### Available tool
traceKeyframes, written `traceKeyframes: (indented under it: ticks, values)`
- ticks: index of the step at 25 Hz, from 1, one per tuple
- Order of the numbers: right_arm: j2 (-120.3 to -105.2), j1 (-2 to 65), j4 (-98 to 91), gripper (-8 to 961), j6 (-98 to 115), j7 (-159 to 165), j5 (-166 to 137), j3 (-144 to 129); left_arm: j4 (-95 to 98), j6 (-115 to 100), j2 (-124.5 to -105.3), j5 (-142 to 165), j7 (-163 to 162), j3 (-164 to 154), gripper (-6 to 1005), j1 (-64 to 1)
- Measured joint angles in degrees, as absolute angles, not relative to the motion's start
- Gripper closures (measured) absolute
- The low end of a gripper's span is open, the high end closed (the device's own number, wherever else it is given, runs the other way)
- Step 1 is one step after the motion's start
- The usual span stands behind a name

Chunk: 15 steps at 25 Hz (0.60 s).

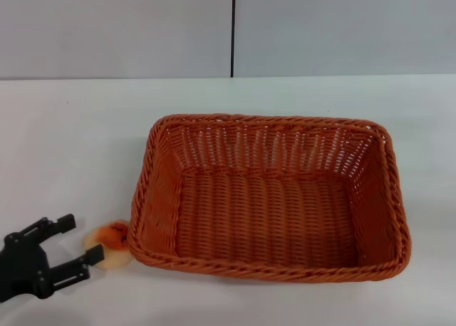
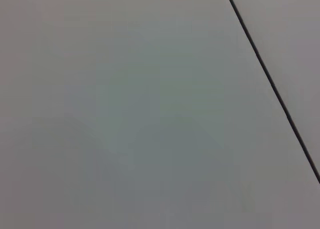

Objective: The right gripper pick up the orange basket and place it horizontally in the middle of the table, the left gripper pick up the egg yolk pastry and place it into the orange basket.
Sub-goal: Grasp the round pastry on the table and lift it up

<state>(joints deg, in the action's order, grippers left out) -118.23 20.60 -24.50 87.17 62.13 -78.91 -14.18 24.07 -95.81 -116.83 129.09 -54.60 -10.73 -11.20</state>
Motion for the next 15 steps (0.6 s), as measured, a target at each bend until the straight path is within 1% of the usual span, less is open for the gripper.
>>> traceKeyframes:
  ticks: [6, 15]
  values:
    - [-118.28, 20.94, -24.37, 548, 86.14, 60.96, -78.94, -14.15, 23.85, -94.73, -117.68, 129.51, -54.66, -11.47, 163, -11.94]
    - [-118.27, 21.00, -23.64, 549, 85.41, 59.30, -78.94, -14.15, 23.06, -93.43, -117.84, 129.55, -54.83, -12.82, 169, -12.86]
